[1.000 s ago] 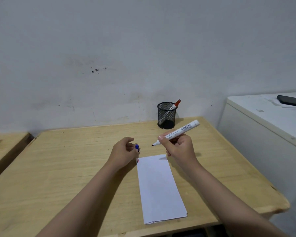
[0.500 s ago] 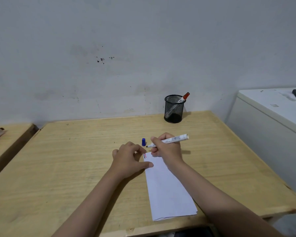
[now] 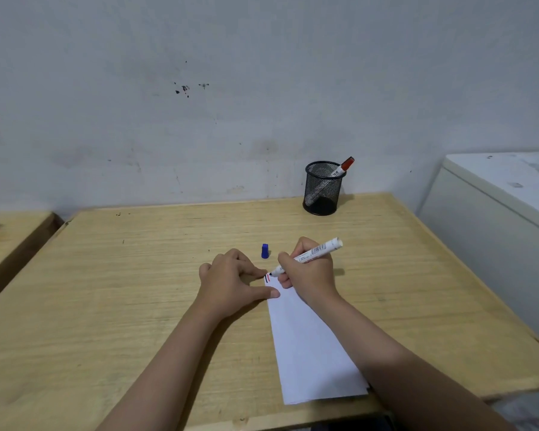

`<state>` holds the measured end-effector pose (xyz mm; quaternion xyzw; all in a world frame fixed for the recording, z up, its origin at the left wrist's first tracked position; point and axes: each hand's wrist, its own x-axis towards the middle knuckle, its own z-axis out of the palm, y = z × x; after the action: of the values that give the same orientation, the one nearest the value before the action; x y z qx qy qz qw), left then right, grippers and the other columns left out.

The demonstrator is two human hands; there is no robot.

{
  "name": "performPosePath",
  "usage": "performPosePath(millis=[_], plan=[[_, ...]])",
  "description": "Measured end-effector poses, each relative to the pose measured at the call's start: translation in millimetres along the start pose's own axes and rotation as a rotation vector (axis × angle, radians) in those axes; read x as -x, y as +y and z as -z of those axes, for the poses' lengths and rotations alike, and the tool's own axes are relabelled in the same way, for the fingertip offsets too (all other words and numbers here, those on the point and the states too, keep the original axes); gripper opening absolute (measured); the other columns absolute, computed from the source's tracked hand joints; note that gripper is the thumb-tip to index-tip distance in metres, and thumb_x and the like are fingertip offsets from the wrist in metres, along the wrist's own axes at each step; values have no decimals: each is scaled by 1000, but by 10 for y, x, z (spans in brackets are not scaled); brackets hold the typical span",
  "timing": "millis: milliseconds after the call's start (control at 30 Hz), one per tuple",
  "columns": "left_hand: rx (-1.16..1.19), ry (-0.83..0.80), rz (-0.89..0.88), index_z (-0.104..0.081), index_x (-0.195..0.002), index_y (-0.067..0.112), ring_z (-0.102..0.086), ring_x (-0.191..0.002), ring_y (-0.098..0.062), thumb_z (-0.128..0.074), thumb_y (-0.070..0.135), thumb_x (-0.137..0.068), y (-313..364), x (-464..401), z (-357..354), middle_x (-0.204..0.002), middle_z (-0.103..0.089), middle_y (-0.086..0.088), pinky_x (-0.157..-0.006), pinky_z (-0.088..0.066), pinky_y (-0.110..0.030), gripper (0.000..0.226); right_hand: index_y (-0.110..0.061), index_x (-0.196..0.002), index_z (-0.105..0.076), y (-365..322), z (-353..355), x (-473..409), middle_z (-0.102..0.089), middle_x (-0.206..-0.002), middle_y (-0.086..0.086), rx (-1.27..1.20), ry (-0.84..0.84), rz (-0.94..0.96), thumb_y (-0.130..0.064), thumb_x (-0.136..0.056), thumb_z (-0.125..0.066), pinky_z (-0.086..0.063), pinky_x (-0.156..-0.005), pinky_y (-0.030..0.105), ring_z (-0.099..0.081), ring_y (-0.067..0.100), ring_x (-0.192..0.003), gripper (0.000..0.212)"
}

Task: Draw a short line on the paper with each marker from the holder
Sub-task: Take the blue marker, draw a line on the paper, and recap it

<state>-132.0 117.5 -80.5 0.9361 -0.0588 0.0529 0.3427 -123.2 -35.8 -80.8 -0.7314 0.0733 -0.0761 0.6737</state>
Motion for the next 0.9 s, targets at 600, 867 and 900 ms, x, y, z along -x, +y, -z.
performPosePath(millis=[600, 867, 900], plan=[[-103, 5, -60, -72, -90, 37, -49, -97, -8, -74, 64, -53, 17, 11, 19, -92, -53, 16, -82, -22, -32, 45, -15, -56, -35, -34, -21, -32, -49, -44, 4, 103, -29, -31, -2, -72, -59, -42, -42, 25, -51, 17, -34, 32], [-110, -12, -54, -67, -90, 39, -49, -96, -7, -74, 64, -51, 4, 0, 11, -96, -54, 16, -84, -23, -33, 47, -12, -58, -41, -37, 44, -38, -60, -42, 2, -134, 89, -55, -2, -77, -61, -48, -44, 28, -59, 16, -40, 29], [-88, -16, -51, -64, -90, 38, -50, -95, -6, -76, 62, -51, 18, -2, 15, -97, -54, 16, -85, -24, -32, 48, -13, -58, -41, -42, 52, -44, -60, -41, 0, -164, 97, -71, -3, -78, -61, -48, -45, 28, -59, 17, -40, 30]])
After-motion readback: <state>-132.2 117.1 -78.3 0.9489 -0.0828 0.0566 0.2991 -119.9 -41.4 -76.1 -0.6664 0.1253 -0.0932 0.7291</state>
